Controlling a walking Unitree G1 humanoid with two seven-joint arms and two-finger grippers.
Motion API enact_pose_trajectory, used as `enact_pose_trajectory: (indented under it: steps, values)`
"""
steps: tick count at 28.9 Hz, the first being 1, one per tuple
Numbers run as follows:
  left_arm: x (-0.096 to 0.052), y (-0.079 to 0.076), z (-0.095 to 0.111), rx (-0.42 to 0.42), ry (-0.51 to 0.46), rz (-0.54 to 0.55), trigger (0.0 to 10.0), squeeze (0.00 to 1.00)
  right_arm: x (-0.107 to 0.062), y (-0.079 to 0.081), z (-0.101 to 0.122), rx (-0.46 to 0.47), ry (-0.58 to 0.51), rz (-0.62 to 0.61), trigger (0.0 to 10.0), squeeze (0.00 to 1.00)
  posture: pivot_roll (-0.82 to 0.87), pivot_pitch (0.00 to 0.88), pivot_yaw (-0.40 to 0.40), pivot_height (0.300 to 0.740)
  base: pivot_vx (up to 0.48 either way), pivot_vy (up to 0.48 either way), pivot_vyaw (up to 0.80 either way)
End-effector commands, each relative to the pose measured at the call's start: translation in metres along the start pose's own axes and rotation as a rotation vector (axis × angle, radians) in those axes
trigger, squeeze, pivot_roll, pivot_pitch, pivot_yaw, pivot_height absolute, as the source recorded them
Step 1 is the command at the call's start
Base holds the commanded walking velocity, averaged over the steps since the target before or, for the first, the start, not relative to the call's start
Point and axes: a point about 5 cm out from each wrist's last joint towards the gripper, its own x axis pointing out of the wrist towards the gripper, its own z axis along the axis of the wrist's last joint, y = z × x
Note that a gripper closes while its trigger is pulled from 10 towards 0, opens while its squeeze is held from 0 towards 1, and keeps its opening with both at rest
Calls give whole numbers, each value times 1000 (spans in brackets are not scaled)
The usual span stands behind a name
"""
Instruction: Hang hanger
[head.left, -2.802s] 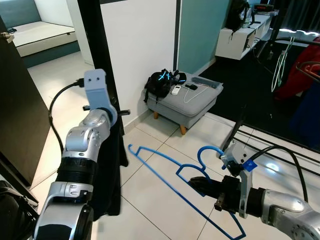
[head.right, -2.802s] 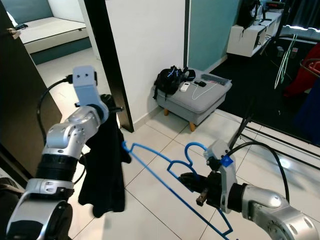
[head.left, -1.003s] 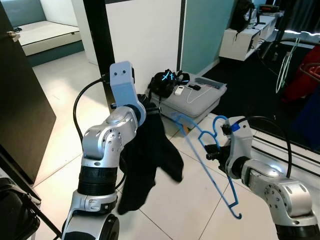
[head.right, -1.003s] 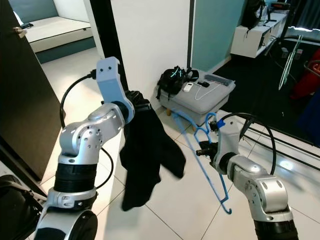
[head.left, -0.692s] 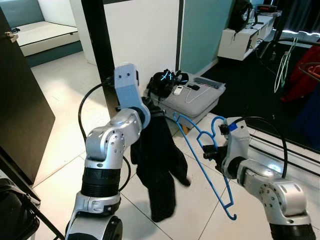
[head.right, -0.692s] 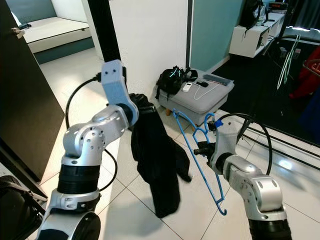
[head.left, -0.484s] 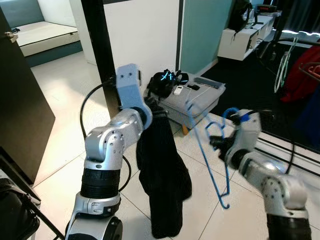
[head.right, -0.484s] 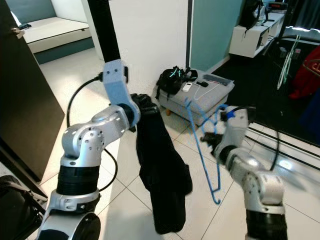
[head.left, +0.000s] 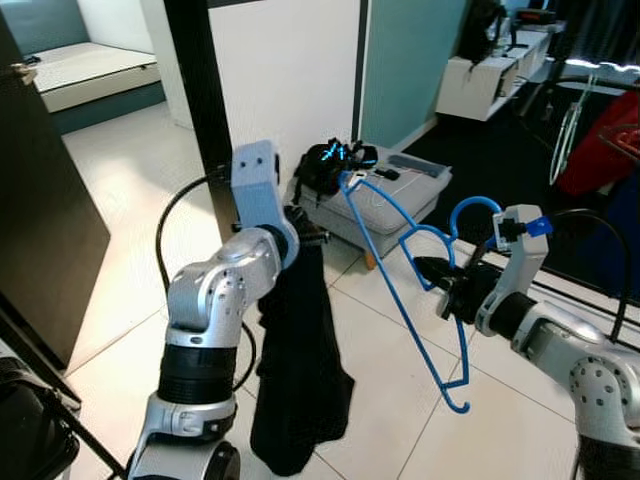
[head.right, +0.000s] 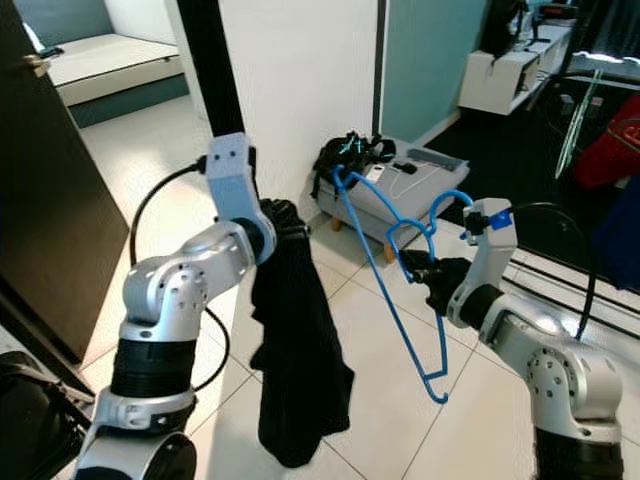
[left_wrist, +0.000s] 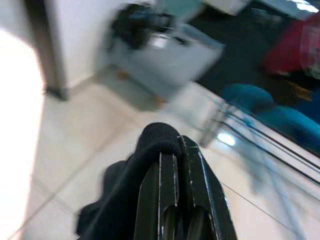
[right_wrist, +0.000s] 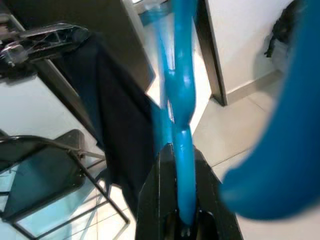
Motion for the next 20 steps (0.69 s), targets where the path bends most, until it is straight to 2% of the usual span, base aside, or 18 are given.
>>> enact_pose_trajectory:
  steps: [1,2,5,6,7,8,10,11,13,14,18,19,20]
  values:
    - [1,11,5,-7,-34,58,10000,0,-1,7,3,-9,-6,61,10000,0,-62,0,32,740,0,0,0]
    - [2,26,9,-18,-48,122,10000,0,-15,7,-6,-18,55,82,10000,0,-65,0,35,740,0,0,0]
    - [2,26,9,-18,-48,122,10000,0,-15,7,-6,-18,55,82,10000,0,-65,0,35,740,0,0,0]
    - [2,35,11,-33,-59,165,10000,0,-27,8,-17,-25,129,100,10000,0,-71,0,38,740,0,0,0]
    - [2,35,11,-33,-59,165,10000,0,-27,8,-17,-25,129,100,10000,0,-71,0,38,740,0,0,0]
    - [2,37,12,-46,-64,181,10000,0,-34,14,-26,-28,192,139,10000,0,-74,0,39,740,0,0,0]
    - [2,37,12,-46,-64,181,10000,0,-34,14,-26,-28,192,139,10000,0,-74,0,39,740,0,0,0]
    - [2,35,13,-58,-66,180,10000,0,-38,24,-33,-36,248,201,10000,0,-74,0,39,740,0,0,0]
    - [2,35,13,-58,-66,180,10000,0,-38,24,-33,-36,248,201,10000,0,-74,0,39,740,0,0,0]
    - [2,32,12,-66,-66,173,10000,0,-37,33,-38,-42,288,261,10000,0,-74,0,39,740,0,0,0]
    - [2,32,12,-66,-66,173,10000,0,-37,33,-38,-42,288,261,10000,0,-74,0,39,740,0,0,0]
    - [1,27,11,-71,-63,157,10000,0,-29,41,-43,-54,322,290,10000,0,-68,0,38,740,0,0,0]
    - [1,27,11,-71,-63,157,10000,0,-29,41,-43,-54,322,290,10000,0,-68,0,38,740,0,0,0]
